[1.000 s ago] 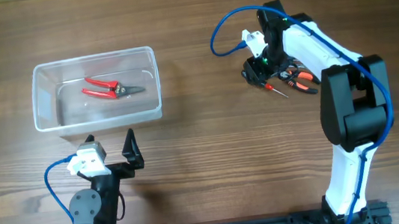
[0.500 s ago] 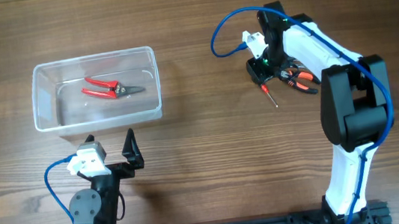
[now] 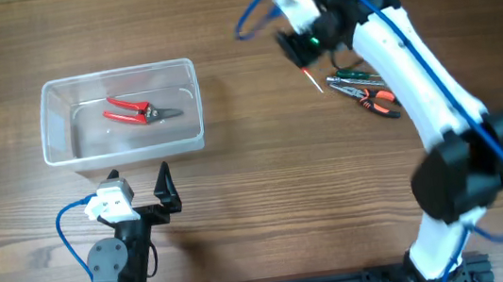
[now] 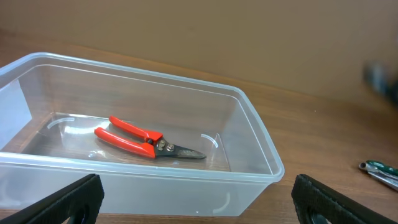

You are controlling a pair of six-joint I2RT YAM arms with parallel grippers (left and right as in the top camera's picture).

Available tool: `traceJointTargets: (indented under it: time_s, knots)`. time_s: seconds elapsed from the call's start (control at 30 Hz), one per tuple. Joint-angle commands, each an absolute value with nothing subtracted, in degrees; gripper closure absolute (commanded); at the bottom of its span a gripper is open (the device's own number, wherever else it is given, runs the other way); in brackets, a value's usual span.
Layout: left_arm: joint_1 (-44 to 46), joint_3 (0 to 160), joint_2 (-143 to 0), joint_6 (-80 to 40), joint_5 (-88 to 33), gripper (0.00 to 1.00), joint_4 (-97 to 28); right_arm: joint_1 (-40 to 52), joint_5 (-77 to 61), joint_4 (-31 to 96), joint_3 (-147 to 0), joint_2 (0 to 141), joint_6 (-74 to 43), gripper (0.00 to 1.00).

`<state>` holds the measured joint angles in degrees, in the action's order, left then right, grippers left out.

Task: Pack container
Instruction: 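Carry the black screwdriver left over the container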

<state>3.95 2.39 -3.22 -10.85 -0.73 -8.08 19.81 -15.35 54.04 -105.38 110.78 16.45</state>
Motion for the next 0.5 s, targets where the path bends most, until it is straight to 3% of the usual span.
traceJointTargets:
  time_s: [0.0,0.27,0.47]
  knots:
    - [3.6,2.1,-3.2,-11.4,-0.6,0.0,-8.1,28.3,-24.1,47.1,-108.2,106.3,23.0,0.96]
    - [3.6,2.2,-3.2,-11.4,-0.6,0.0,-8.1,43.7,-24.0,37.1,-108.1,112.4,36.5,0.96]
    - [3.6,2.2,-3.2,-11.4,-0.6,0.0,-8.1,48.3,-21.2,34.0,-108.1,122.1,39.4,0.96]
